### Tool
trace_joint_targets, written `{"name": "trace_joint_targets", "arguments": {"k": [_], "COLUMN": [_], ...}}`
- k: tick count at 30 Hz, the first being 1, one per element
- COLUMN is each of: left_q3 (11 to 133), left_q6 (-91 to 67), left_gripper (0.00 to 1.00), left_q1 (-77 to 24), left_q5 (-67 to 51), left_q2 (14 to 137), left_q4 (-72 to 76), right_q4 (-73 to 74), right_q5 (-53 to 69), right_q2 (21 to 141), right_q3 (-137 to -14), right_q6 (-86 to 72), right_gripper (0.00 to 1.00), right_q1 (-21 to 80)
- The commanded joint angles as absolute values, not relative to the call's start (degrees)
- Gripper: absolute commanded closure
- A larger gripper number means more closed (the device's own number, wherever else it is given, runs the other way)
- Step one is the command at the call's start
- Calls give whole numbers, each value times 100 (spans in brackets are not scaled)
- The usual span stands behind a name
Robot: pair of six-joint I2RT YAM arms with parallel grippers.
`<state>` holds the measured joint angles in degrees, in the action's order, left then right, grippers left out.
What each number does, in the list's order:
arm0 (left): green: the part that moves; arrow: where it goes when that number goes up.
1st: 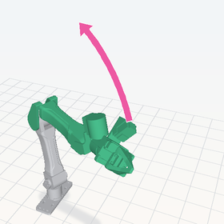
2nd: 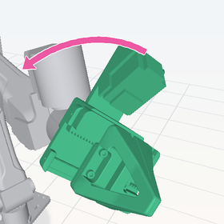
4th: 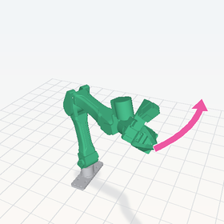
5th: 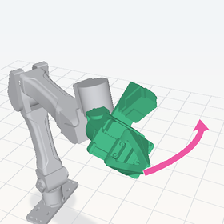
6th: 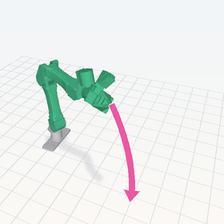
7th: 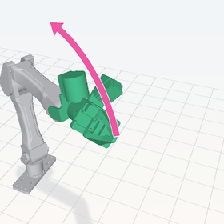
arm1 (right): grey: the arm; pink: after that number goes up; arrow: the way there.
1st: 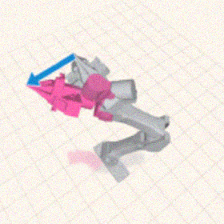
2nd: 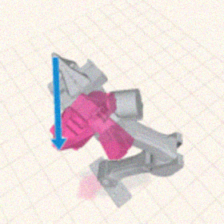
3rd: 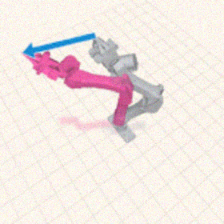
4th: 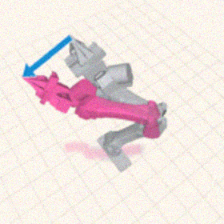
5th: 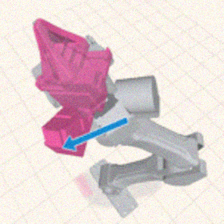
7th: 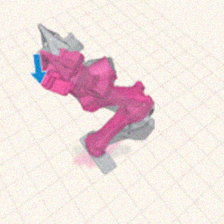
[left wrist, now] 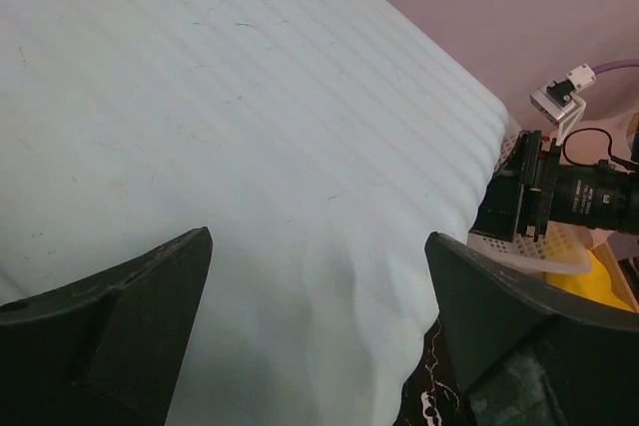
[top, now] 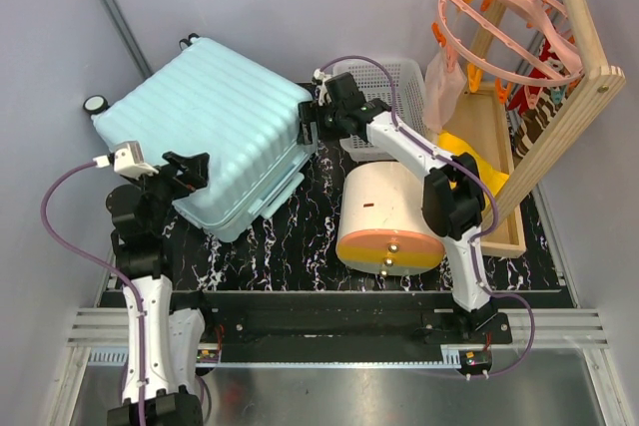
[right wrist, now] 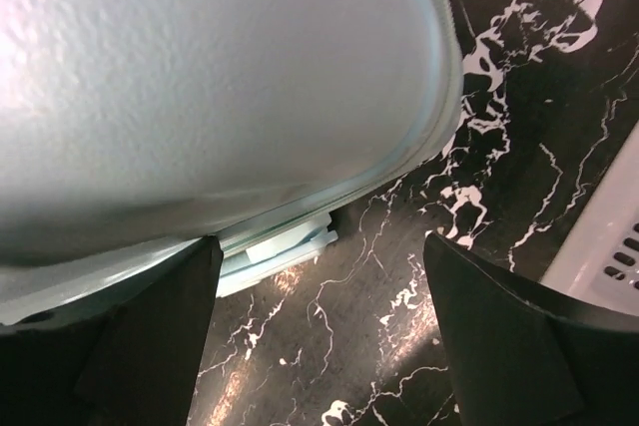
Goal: Open, take out, and arrange the luggage
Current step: Adjust the luggage at the center of the board.
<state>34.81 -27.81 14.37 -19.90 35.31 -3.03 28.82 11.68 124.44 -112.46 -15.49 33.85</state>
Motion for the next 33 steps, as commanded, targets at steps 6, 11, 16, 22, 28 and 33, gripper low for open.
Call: {"name": "trace_joint_targets", "arguments": {"k": [6, 11, 16, 22, 28, 33], "left_q3": [3191, 2980, 2699, 2075, 2030, 2109], "left_q6": [-3172, -3874, -4175, -4543, -4552, -4553], "left_gripper": [1, 1, 1, 1, 1, 1], "left_q1": [1424, 1424, 1424, 1275, 898, 686], "left_q5": [-697, -369, -640, -2134, -2470, -2250], "left_q2": [3165, 2883, 2698, 2917, 3673, 4445], "left_q4": [-2258, -2558, -2322, -637, 377, 1140], "right_q4": [1267, 818, 809, 800, 800, 800], "right_q5": [1485, 1679, 1626, 1573, 1512, 1450], "right_q2": [11306, 10364, 9756, 9519, 9448, 9317], "right_q3": [-10515, -9555, -8983, -8745, -8622, -8455], "right_q6": [-1670, -1714, -1679, -1679, -1696, -1723], "right_gripper": [8, 8, 8, 8, 7, 7], "right_q1": [3313, 3419, 3638, 3832, 3946, 4025]}}
